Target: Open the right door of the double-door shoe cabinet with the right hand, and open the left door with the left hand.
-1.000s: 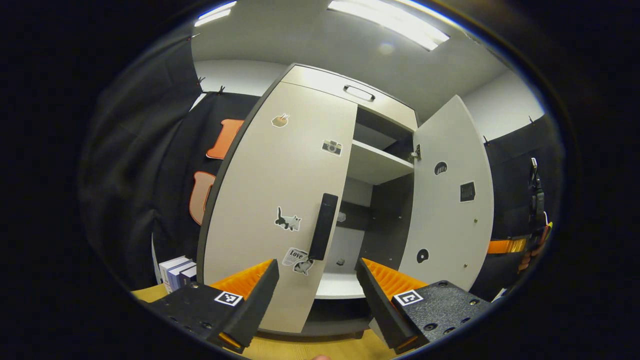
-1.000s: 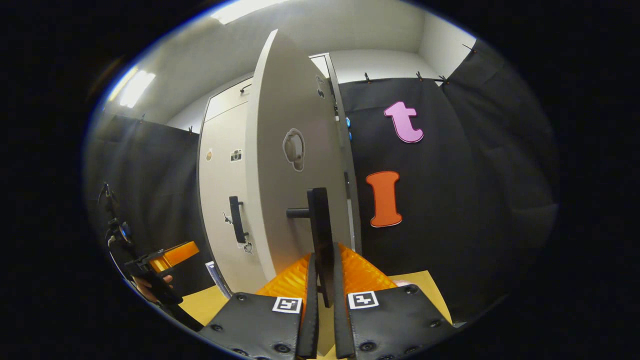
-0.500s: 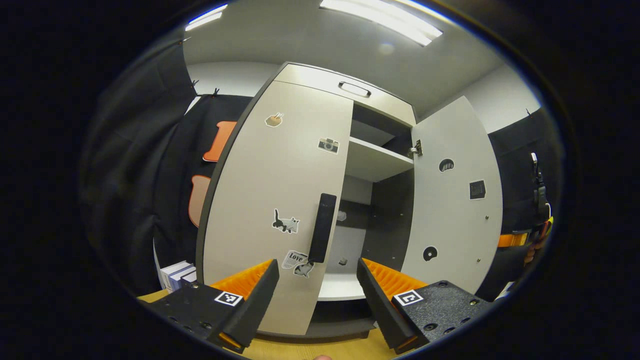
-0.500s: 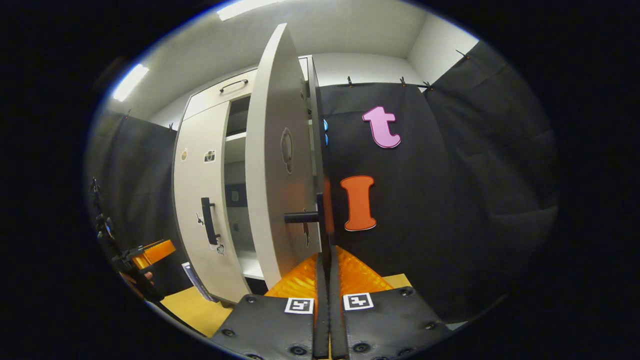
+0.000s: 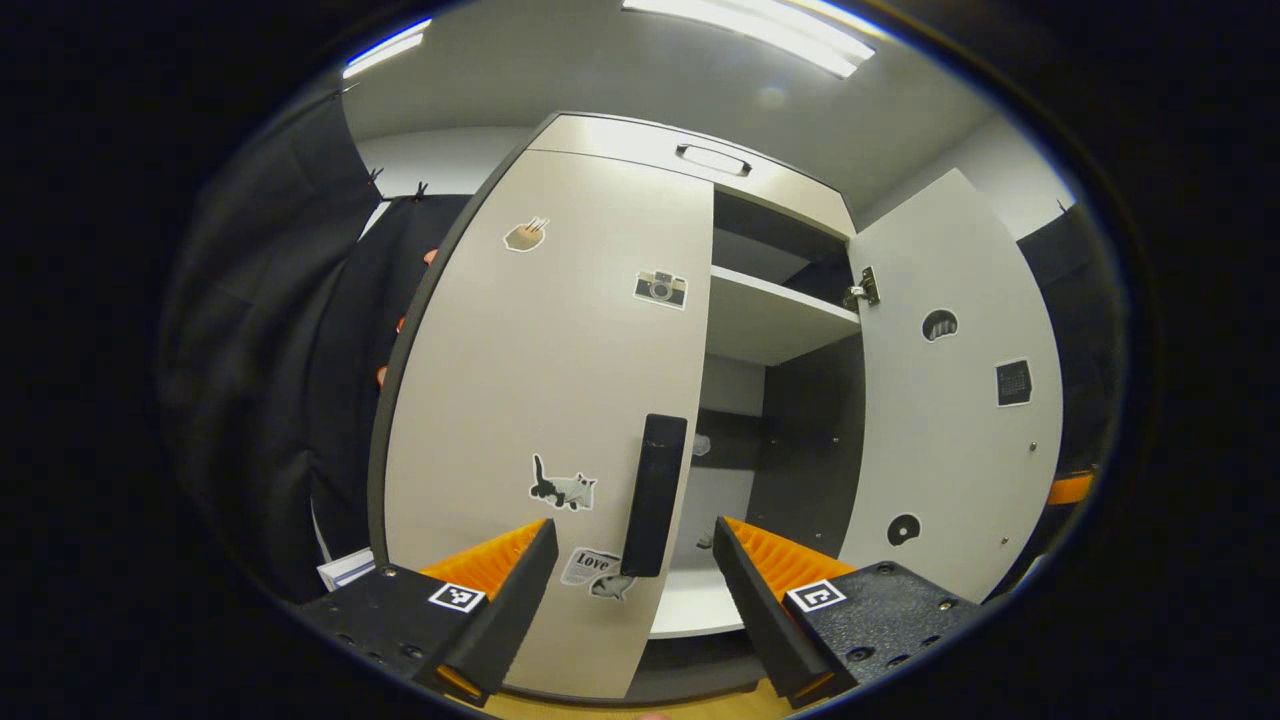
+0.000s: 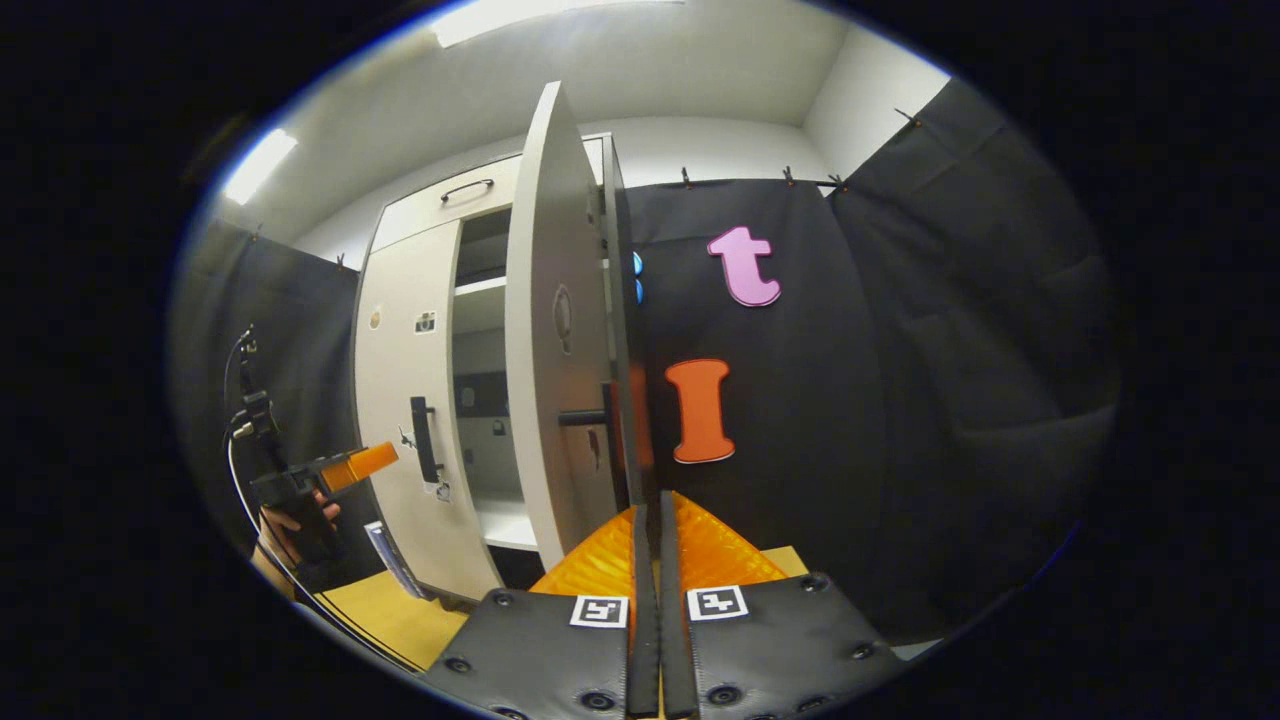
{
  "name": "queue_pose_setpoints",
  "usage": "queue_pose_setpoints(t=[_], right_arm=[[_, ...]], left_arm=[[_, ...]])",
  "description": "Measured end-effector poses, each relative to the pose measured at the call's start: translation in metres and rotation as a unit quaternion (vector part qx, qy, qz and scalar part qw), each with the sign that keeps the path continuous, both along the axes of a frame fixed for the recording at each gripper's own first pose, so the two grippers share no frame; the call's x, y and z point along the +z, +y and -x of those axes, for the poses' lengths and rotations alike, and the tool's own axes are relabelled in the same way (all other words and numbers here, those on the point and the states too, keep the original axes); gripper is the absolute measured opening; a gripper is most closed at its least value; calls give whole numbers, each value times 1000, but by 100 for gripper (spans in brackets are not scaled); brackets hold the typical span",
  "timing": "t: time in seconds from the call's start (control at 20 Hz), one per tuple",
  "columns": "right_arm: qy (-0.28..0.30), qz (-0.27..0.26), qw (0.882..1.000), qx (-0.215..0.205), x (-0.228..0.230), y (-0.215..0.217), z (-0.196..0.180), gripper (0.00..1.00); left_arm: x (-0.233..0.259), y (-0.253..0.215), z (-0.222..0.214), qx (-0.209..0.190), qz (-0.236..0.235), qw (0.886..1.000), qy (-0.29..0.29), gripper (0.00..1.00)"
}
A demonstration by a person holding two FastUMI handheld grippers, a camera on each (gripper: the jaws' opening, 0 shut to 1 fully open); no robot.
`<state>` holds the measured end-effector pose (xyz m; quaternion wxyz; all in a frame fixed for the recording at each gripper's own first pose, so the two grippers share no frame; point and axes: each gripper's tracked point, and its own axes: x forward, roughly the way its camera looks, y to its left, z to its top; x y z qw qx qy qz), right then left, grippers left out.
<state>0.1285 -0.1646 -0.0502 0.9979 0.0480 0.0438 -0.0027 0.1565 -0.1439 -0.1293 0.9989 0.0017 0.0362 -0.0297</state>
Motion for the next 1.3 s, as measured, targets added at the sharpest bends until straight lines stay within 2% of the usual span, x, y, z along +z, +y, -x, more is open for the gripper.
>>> queue_pose_setpoints(t=[0.05, 0.1, 0.15, 0.35, 0.4, 0.45, 0.5, 0.7, 0.75, 0.9, 0.95, 1.0, 1.05, 1.15, 1.3], right_arm=[[-2, 8, 1000, -11, 0, -4, 4, 0], [-6, 15, 1000, -20, 0, -9, 5, 18], [-7, 22, 999, -29, 0, -13, 5, 23], [0, 44, 997, -56, -3, -27, 16, 86], [1, 42, 998, -55, -4, -27, 17, 93], [2, 39, 998, -51, -6, -24, 17, 93], [5, 37, 998, -47, -8, -22, 16, 99], [10, 46, 998, -40, -10, -23, 21, 99], [9, 45, 998, -38, -9, -22, 20, 99], [-4, 26, 999, -33, -6, -16, 17, 99], [-7, 22, 999, -32, -5, -15, 15, 99], [-6, 17, 999, -30, -6, -13, 14, 99], [-4, 13, 1000, -28, -6, -11, 16, 99], [-2, 9, 1000, -24, -7, -8, 16, 99], [-7, 5, 1000, -19, -5, -3, 13, 99]], left_arm=[[-1, -3, -7, 1, -11, 1000, 2, 94], [-2, -5, -15, 2, -24, 1000, 4, 94], [-3, -7, -22, 5, -35, 999, 6, 94], [0, -12, -45, 19, -55, 998, 0, 94], [0, -11, -50, 23, -57, 998, -1, 94], [-1, -10, -55, 28, -59, 998, -2, 94], [-3, -8, -60, 33, -61, 998, 0, 94], [-12, 6, -76, 63, -52, 997, 10, 94], [-15, 3, -81, 52, -40, 998, 15, 94], [-15, -4, -79, 35, -55, 998, 17, 77], [-16, -18, -82, 0, -51, 999, 14, 73], [-12, -21, -73, 1, -49, 999, 15, 51], [-17, -19, -82, -7, -46, 999, 17, 29], [-17, -17, -82, -6, -16, 999, 29, 23], [-18, -17, -78, -14, -26, 999, 44, 21]])
